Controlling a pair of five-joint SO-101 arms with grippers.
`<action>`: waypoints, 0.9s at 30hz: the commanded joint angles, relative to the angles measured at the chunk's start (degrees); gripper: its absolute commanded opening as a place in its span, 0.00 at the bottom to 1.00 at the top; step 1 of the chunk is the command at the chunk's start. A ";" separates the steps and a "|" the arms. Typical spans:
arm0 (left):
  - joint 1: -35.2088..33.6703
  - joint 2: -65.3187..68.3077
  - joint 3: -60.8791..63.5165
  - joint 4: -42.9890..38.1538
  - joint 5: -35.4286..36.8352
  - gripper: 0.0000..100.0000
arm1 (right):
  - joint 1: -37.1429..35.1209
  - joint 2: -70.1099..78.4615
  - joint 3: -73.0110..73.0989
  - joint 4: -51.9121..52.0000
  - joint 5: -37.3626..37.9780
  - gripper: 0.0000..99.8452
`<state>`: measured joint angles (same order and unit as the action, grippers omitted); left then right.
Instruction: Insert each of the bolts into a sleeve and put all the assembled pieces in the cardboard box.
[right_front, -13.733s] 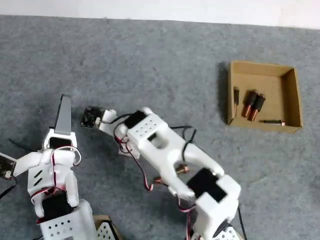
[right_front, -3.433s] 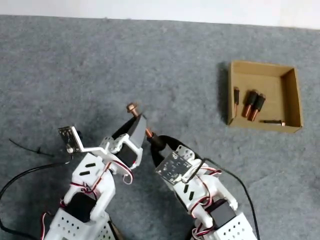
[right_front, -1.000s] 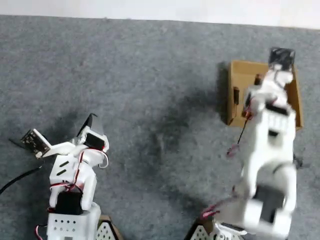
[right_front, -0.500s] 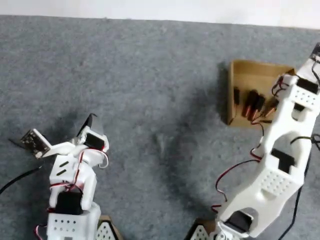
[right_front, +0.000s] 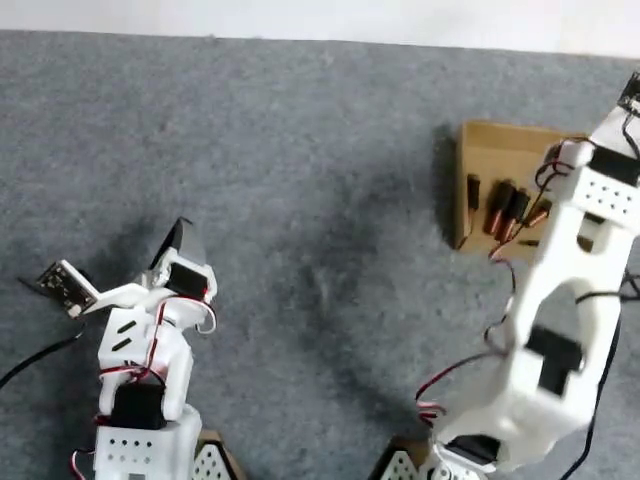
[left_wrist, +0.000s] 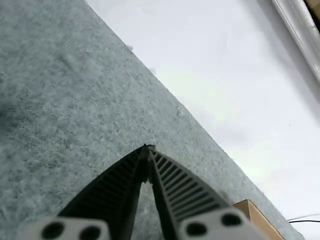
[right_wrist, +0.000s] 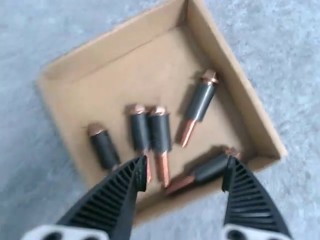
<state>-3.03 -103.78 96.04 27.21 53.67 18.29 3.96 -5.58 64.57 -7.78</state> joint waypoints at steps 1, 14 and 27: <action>-0.40 -0.57 1.19 -1.58 -0.62 0.01 | -4.18 -15.34 14.20 -3.74 -0.53 0.22; -0.40 -0.57 1.19 -1.58 -0.62 0.01 | -13.49 -72.22 83.21 -30.99 -0.18 0.22; -0.40 -0.57 1.19 -1.14 -3.08 0.01 | -14.81 -107.12 110.46 -26.51 -0.18 0.22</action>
<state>-3.03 -103.78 96.04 27.03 53.67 5.10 -102.77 95.69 37.23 -7.87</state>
